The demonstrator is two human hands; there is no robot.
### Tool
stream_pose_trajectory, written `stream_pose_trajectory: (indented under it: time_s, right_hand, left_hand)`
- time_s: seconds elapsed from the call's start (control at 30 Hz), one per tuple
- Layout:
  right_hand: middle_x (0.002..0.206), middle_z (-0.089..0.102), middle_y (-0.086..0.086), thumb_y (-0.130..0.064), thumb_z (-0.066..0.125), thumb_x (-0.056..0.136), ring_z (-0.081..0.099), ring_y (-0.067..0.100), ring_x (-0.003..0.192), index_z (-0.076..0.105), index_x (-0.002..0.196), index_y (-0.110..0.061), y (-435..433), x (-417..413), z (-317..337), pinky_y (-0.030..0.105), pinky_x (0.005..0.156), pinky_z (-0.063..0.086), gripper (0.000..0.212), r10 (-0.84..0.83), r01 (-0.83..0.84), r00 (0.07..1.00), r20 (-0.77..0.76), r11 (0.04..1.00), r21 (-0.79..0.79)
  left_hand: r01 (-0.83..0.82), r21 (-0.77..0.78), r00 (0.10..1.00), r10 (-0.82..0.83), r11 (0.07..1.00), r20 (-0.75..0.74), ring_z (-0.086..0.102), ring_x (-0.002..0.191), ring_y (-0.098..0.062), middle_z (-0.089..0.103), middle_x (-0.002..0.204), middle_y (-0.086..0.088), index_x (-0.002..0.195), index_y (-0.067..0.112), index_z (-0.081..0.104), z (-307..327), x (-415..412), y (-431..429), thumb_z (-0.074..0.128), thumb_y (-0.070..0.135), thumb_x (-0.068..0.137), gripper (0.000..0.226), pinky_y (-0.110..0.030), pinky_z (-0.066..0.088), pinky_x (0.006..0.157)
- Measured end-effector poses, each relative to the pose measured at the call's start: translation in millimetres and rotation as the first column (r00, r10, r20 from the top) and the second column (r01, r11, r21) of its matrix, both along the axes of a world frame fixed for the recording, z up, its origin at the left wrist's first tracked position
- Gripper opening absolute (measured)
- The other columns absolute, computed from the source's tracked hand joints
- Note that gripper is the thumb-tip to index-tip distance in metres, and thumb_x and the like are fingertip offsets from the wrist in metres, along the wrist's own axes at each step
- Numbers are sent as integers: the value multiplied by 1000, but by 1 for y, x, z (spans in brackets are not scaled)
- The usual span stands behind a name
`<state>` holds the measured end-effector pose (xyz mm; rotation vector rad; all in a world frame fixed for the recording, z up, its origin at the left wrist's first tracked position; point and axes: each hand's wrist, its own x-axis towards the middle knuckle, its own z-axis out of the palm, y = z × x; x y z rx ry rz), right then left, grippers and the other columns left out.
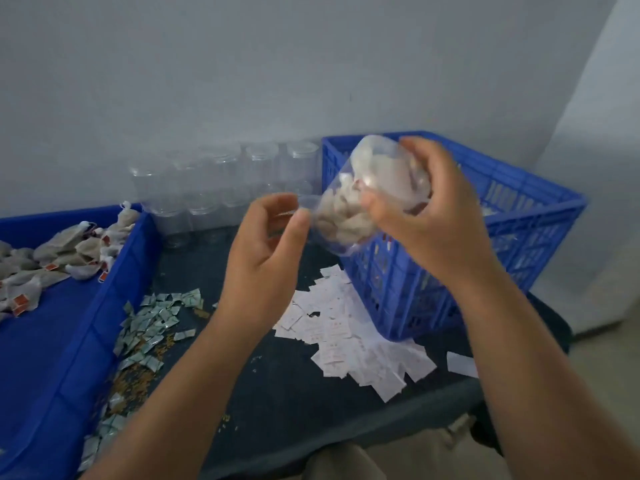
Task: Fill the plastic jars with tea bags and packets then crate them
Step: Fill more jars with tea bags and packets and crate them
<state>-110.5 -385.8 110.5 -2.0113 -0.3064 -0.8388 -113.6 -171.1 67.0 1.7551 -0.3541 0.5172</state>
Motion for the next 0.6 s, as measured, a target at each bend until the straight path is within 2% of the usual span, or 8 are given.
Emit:
stream_pose_trajectory:
  time_s: [0.07, 0.1, 0.17, 0.27, 0.33, 0.4, 0.47, 0.6]
  right_hand:
    - [117, 59, -31, -72, 73, 75, 56, -18, 103, 55, 146, -28, -32, 7, 30, -1, 81, 40, 85, -129, 129, 991, 47, 992, -10]
    - [120, 60, -27, -74, 71, 73, 56, -15, 102, 56, 147, -27, -47, 11, 42, 0, 82, 38, 89, -179, 180, 983, 47, 983, -28]
    - [123, 63, -16, -77, 70, 69, 57, -2, 107, 56, 147, -27, -75, 24, 62, 14, 86, 41, 93, -273, 275, 962, 29, 956, -104]
    - [136, 66, 4, -66, 78, 69, 62, 24, 121, 54, 148, -17, -116, 52, 76, 30, 96, 44, 96, -423, 404, 906, -33, 885, -232]
    - [136, 65, 16, -57, 85, 75, 63, 35, 123, 56, 141, -7, -142, 74, 76, 38, 98, 48, 88, -510, 467, 856, -87, 833, -298]
    - [128, 67, 24, -57, 84, 76, 65, 40, 117, 61, 128, -1, -166, 96, 70, 39, 88, 48, 80, -595, 521, 790, -149, 778, -351]
    - [125, 67, 25, -61, 84, 74, 66, 41, 113, 61, 125, 0, -185, 116, 60, 36, 80, 44, 83, -637, 527, 733, -238, 754, -393]
    - [118, 65, 20, -59, 88, 72, 65, 38, 100, 58, 127, 1, -199, 151, 37, 36, 75, 44, 87, -636, 424, 646, -421, 758, -495]
  left_hand:
    - [79, 111, 997, -77, 991, -24, 65, 108, 6, 70, 111, 20, 118, 37, 64, 12, 17, -30, 60, 47, 104, 18, -10, 52, 82]
    - [111, 210, 994, -112, 971, -8, 65, 108, 4, 69, 114, 19, 117, 36, 65, 17, 27, -47, 60, 48, 104, 18, -14, 52, 86]
    - [99, 421, 985, -148, 902, 85, 61, 110, 1, 68, 118, 17, 117, 32, 68, 22, 49, -82, 60, 50, 103, 25, -24, 51, 93]
    - [43, 584, 954, -207, 810, 216, 61, 107, -13, 68, 99, 13, 106, 23, 74, 20, 80, -132, 61, 42, 104, 23, -38, 48, 98]
    - [66, 576, 956, -217, 815, 198, 63, 93, -22, 66, 81, 6, 83, 15, 72, 10, 94, -151, 56, 29, 105, 31, -44, 48, 94]
    - [79, 502, 953, -213, 861, 215, 60, 71, -28, 63, 64, -3, 63, 5, 63, -5, 104, -159, 46, 16, 99, 41, -45, 48, 84]
    - [68, 468, 958, -188, 881, 215, 57, 63, -28, 62, 60, -8, 61, 1, 63, -13, 108, -161, 41, 13, 93, 41, -43, 46, 82]
    - [90, 493, 951, -222, 865, 215, 55, 64, -22, 62, 61, -4, 60, 8, 63, -15, 114, -161, 38, 16, 92, 41, -40, 44, 88]
